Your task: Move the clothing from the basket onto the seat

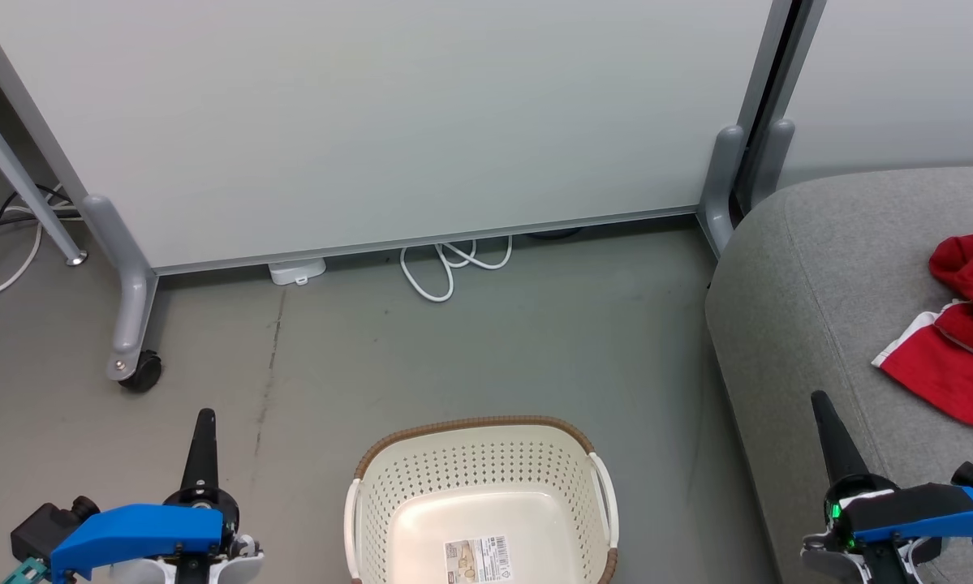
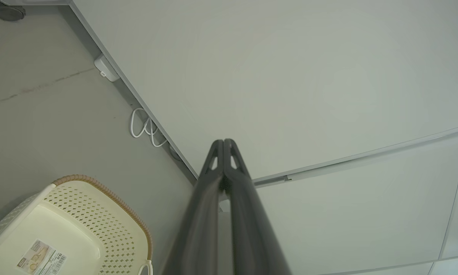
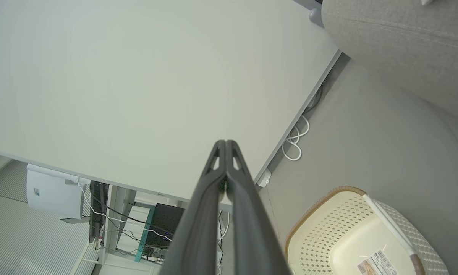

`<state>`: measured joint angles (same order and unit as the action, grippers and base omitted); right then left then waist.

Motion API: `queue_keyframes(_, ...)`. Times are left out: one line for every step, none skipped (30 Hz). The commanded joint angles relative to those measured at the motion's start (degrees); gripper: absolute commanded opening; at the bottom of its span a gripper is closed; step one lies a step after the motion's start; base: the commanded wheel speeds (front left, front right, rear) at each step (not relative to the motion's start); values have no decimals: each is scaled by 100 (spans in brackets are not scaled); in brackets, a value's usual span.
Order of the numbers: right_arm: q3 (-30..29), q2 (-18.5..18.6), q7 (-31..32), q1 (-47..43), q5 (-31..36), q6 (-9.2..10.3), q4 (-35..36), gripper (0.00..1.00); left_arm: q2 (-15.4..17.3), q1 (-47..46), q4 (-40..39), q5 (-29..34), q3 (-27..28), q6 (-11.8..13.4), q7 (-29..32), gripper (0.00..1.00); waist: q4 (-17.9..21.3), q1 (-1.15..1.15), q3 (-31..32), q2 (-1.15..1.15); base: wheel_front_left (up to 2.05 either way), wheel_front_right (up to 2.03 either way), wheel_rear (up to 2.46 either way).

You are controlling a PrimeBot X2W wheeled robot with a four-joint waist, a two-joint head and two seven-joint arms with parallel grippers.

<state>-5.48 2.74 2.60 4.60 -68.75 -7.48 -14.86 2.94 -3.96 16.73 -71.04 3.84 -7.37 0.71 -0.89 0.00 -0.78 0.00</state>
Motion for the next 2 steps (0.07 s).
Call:
queue_keyframes(-13,19,29,146,-118,-2,62,0,5,-136,-66,-98,43,-14,35,0,1,0,1,0,0,0,0)
queue_keyframes(-15,19,38,148,-172,-2,63,0,5,-140,-72,-146,48,-14,48,0,3,0,2,0,0,0,0)
